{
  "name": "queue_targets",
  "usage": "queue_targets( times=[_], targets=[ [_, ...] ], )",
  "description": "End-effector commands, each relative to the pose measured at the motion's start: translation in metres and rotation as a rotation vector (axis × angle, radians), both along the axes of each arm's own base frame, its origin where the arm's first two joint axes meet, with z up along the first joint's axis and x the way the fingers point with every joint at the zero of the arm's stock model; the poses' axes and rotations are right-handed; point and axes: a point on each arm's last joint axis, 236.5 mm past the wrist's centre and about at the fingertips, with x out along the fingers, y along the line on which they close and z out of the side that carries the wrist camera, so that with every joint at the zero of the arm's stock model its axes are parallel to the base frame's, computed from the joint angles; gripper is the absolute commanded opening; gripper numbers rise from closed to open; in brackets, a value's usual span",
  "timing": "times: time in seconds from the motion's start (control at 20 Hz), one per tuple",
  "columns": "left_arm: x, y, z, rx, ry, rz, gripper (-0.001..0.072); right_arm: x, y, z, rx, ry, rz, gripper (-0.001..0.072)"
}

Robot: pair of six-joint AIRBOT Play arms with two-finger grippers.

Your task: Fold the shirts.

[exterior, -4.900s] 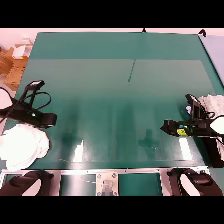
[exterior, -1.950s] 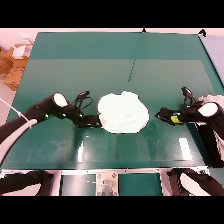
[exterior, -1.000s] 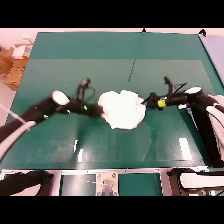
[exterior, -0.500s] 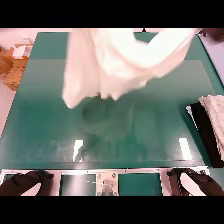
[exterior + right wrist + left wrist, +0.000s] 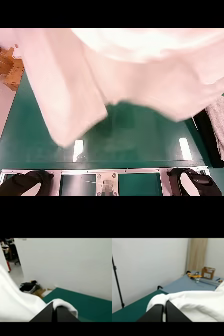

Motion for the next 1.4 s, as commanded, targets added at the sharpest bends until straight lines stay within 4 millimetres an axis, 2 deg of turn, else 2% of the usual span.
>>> queue_targets(
  times=[0.0,0.05,0.1,0.15,0.25,0.35,0.4,0.5,0.55,0.6,0.65,0.7,0.75,0.85,0.9,0.95,1.0,1.1,1.2,1.35],
  targets=[
    [0.077,-0.001,-0.076,0.131,0.154,0.11,0.0026,0.047,-0.014,-0.078,0.038,0.219,-0.03,0.0016],
    [0.107,-0.011,-0.12,0.167,0.257,0.103,0.0026,0.067,-0.018,-0.117,0.062,0.318,-0.038,0.0016],
    [0.134,-0.023,-0.166,0.191,0.364,0.085,0.0026,0.088,-0.025,-0.165,0.093,0.429,-0.055,0.0016],
    [0.16,-0.036,-0.221,0.211,0.486,0.066,0.0026,0.107,-0.032,-0.212,0.116,0.523,-0.082,0.0016],
    [0.196,-0.065,-0.333,0.225,0.723,0.019,0.0027,0.138,-0.053,-0.316,0.155,0.698,-0.174,0.0016],
    [0.209,-0.095,-0.429,0.245,0.909,-0.041,0.0027,0.154,-0.073,-0.413,0.184,0.867,-0.278,0.0016],
    [0.211,-0.106,-0.465,0.243,0.987,-0.061,0.0027,0.157,-0.08,-0.453,0.187,0.95,-0.313,0.0016],
    [0.21,-0.123,-0.513,0.22,1.102,-0.088,0.0027,0.16,-0.083,-0.508,0.165,1.071,-0.321,0.0017],
    [0.21,-0.125,-0.527,0.218,1.131,-0.09,0.0027,0.161,-0.083,-0.524,0.163,1.112,-0.32,0.0017],
    [0.211,-0.122,-0.53,0.22,1.14,-0.087,0.0028,0.164,-0.083,-0.533,0.163,1.14,-0.317,0.0018],
    [0.211,-0.118,-0.527,0.218,1.147,-0.092,0.0087,0.168,-0.084,-0.533,0.167,1.148,-0.31,0.0058],
    [0.209,-0.11,-0.519,0.226,1.159,-0.111,0.0086,0.171,-0.086,-0.526,0.173,1.143,-0.298,0.0214],
    [0.208,-0.098,-0.507,0.234,1.17,-0.134,0.0087,0.174,-0.088,-0.512,0.181,1.137,-0.27,0.0341],
    [0.203,-0.067,-0.479,0.249,1.202,-0.178,0.0093,0.169,-0.098,-0.482,0.178,1.139,-0.208,0.036],
    [0.2,-0.049,-0.467,0.25,1.222,-0.185,0.0425,0.164,-0.105,-0.47,0.189,1.138,-0.191,0.036],
    [0.199,-0.031,-0.458,0.226,1.266,-0.167,0.0686,0.158,-0.113,-0.459,0.205,1.137,-0.19,0.0359],
    [0.197,-0.016,-0.452,0.219,1.29,-0.162,0.0656,0.148,-0.121,-0.454,0.213,1.15,-0.196,0.0358],
    [0.188,0.008,-0.452,0.23,1.341,-0.167,0.0655,0.118,-0.134,-0.457,0.217,1.209,-0.231,0.0358],
    [0.181,0.032,-0.466,0.293,1.391,-0.127,0.0655,0.084,-0.137,-0.477,0.225,1.293,-0.289,0.0358],
    [0.155,0.067,-0.496,0.473,1.514,-0.044,0.0655,0.035,-0.115,-0.526,0.27,1.447,-0.301,0.036]
  ],
)
